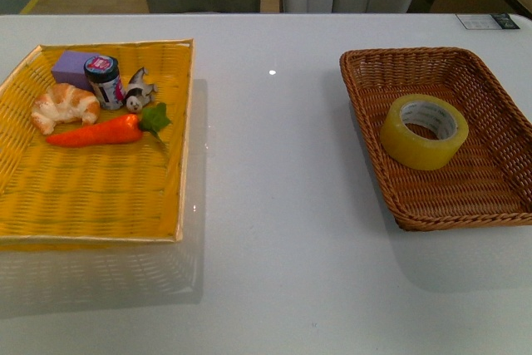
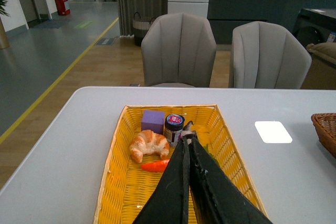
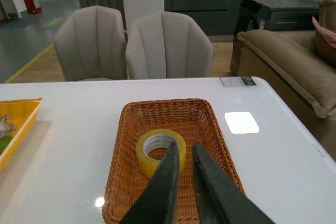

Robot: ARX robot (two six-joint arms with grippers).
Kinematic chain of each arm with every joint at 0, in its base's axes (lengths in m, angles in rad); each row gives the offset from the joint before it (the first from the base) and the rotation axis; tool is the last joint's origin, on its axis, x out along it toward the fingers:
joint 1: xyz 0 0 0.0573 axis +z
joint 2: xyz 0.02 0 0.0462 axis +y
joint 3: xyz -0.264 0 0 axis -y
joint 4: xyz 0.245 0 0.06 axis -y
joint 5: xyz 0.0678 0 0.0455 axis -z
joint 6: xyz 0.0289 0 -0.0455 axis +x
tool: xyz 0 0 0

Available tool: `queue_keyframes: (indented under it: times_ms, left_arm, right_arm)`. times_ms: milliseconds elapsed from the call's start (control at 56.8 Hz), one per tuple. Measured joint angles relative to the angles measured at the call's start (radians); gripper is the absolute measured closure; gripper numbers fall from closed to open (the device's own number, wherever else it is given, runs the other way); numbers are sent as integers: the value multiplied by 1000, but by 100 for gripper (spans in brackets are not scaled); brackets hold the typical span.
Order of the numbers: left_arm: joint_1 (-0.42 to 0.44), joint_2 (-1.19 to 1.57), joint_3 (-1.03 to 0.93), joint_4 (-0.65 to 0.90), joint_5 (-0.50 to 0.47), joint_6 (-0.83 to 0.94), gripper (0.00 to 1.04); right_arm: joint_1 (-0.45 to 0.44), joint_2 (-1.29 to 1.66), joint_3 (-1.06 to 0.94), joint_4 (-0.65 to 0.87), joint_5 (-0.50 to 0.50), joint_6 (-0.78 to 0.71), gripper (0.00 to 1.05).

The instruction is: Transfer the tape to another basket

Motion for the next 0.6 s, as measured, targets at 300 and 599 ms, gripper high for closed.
queue_keyframes:
  times_ms: [300, 599]
  left_arm:
    - [0, 0, 0, 0, 0, 1, 43]
    - [0, 0, 0, 0, 0, 3, 9]
  right_arm:
    - [0, 0, 0, 0, 0, 0, 31]
    - [0, 0, 0, 0, 0, 0, 9]
